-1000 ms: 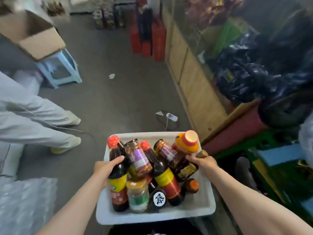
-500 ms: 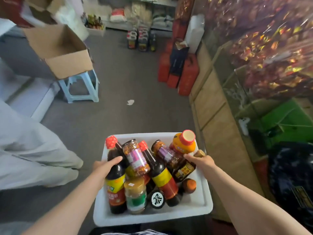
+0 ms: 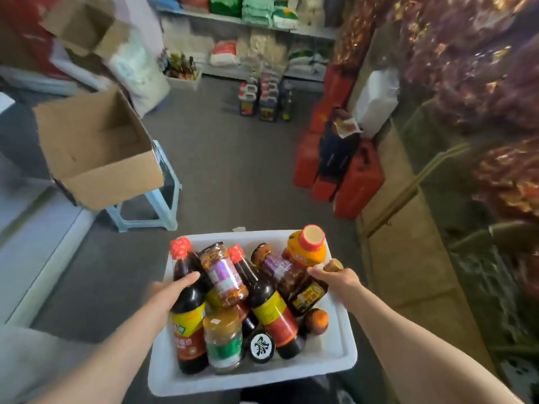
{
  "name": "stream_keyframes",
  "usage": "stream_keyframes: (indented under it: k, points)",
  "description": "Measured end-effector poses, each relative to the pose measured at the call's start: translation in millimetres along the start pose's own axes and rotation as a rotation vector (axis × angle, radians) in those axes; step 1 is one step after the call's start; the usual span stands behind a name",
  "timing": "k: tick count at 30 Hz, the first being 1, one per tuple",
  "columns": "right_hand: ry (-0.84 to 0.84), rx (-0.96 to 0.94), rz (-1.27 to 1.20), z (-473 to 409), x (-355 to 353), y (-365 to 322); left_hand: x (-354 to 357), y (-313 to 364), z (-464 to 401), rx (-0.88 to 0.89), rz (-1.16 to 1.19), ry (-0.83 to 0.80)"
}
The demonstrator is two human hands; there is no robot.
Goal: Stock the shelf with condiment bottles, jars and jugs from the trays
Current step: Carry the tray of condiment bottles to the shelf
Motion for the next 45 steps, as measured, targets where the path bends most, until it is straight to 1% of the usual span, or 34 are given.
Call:
stream_keyframes:
  k: [4, 10, 15, 17, 19, 22, 25, 29, 31, 33, 35, 36, 38, 43, 45]
  points:
    - [-0.079, 0.005, 0.04, -98.3, 15.1, -78.4, 25.8, 92.3, -60.7, -0.063, 0.025, 0.055]
    - [-0.052, -0.043, 0.141, -223.4, 34.7, -221.1, 59.8, 248.0, -98.1, -0.064, 0.039, 0.101]
    - [-0.044, -0.088, 0.119, -330.5, 64.0, -327.3, 89.4, 377.7, -159.3, -0.061, 0.047, 0.058]
    - [-0.031, -0.046, 0.121, -372.7, 79.6, -360.8, 100.2, 431.6, -197.3, -0.044, 0.04, 0.028]
    - [-0.025, -0.017, 0.123, -402.9, 93.9, -389.3, 106.5, 483.2, -221.3, -0.007, 0.01, 0.037]
    - [0.03, -0.009, 0.116, -463.7, 117.9, -460.8, 113.9, 577.2, -265.1, -0.016, -0.002, 0.005]
    - [0.007, 0.0, 0.138, -524.3, 142.1, -531.2, 116.9, 671.8, -299.2, -0.007, -0.007, 0.051]
    - [-0.004, 0.006, 0.13, -616.2, 178.9, -607.8, 126.2, 782.7, -356.4, -0.006, 0.017, 0.061]
    - [-0.038, 0.003, 0.139, -669.3, 202.1, -649.2, 133.1, 835.9, -385.8, -0.016, 0.027, 0.07]
    - [-0.088, -0.009, 0.126, -726.9, 226.8, -688.6, 139.6, 885.3, -415.9, -0.014, 0.055, 0.087]
    - [-0.152, -0.029, 0.139, -776.9, 249.4, -735.1, 145.3, 935.4, -437.7, -0.031, 0.083, 0.139]
    - [-0.163, -0.026, 0.156, -798.3, 258.9, -756.8, 146.1, 960.0, -448.0, -0.032, 0.092, 0.176]
    - [-0.196, -0.018, 0.19, -840.7, 276.6, -803.4, 147.8, 1010.4, -469.0, -0.051, 0.104, 0.188]
    - [-0.209, -0.07, 0.231, -938.2, 326.4, -912.1, 144.4, 1125.0, -533.3, -0.077, 0.078, 0.175]
    - [-0.182, -0.098, 0.239, -974.2, 350.2, -954.0, 142.9, 1168.2, -577.6, -0.095, 0.051, 0.151]
Point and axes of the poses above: each hand's wrist, its own z-axis away from the middle knuckle, its own x-axis out of the palm, y = z × x, the point moved 2 cm from there along -z, towards the middle knuckle, and after that the axes turned 13 degrees about -x, right-handed, at the moved point
